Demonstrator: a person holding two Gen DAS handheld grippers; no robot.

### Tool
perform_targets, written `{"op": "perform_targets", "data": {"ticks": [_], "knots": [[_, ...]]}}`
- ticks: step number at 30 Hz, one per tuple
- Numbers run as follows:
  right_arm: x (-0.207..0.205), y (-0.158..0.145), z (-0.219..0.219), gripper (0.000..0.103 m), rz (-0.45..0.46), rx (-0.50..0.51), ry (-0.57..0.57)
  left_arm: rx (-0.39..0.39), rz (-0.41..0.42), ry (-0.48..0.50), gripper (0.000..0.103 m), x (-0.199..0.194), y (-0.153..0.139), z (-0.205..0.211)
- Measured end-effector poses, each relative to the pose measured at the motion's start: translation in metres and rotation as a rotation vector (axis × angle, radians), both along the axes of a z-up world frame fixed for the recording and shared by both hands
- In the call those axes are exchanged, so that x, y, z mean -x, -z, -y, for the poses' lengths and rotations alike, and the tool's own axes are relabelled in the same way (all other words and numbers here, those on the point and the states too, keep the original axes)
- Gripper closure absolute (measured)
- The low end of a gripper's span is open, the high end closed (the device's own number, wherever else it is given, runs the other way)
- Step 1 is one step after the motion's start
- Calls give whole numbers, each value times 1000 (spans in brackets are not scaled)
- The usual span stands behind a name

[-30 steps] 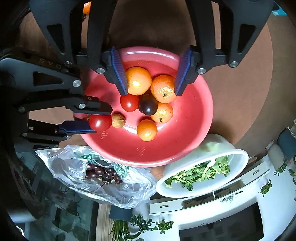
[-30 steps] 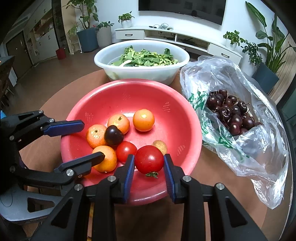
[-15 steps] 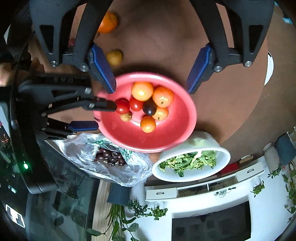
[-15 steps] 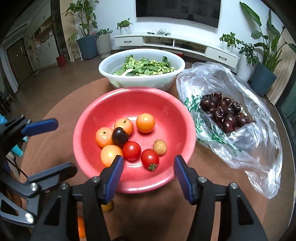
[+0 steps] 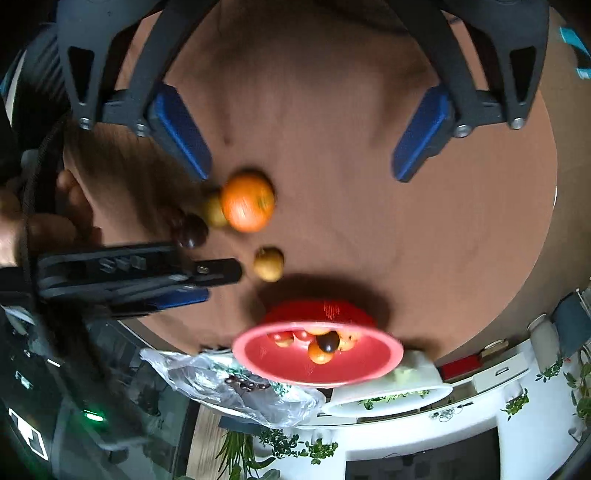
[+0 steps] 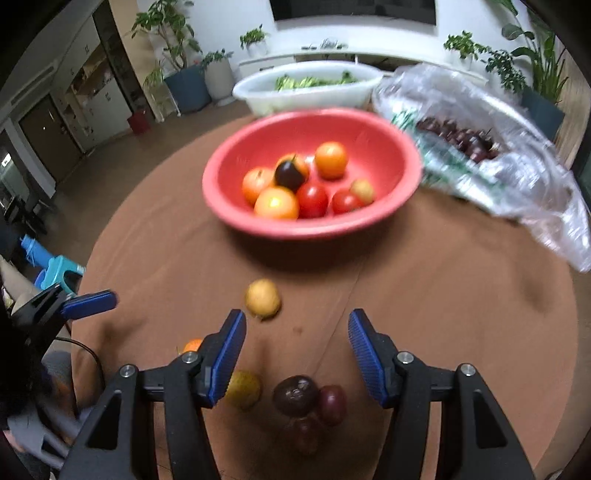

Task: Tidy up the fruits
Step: 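Grasp a brown fruit with the right tool while the left tool grasps an orange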

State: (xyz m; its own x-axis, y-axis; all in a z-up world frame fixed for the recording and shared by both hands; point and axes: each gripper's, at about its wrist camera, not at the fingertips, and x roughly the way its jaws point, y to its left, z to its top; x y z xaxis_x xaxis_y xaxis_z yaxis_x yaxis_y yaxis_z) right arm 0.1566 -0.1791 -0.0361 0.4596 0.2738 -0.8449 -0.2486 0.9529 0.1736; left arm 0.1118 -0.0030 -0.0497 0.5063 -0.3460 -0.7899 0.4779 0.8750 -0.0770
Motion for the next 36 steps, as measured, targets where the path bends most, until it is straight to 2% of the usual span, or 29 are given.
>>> {"op": "perform_targets", "data": {"ticks": [6, 11, 14, 20, 25, 31, 36], "knots": [[-11, 14, -18, 42, -39, 12, -24, 30, 43, -40, 0, 32, 1, -13], [-22, 23, -31, 42, -65, 39, -35, -18, 88, -57, 0, 43, 3, -15], [-23, 23, -37, 45, -51, 69, -47, -17, 72, -60, 0, 42, 2, -15], [-21, 23, -44, 64, -33, 134, -73, -12, -20, -104, 0, 34, 13, -23], [-17, 22, -47, 74, -25, 139, -94, -13, -11, -132, 0, 26, 10, -25], [-14, 17, -41, 74, -20, 98, -76, -23, 10, -107, 0, 15, 6, -16], [-4, 5, -16, 74, -3, 26, -37, -38, 38, -19, 0, 2, -1, -1]]}}
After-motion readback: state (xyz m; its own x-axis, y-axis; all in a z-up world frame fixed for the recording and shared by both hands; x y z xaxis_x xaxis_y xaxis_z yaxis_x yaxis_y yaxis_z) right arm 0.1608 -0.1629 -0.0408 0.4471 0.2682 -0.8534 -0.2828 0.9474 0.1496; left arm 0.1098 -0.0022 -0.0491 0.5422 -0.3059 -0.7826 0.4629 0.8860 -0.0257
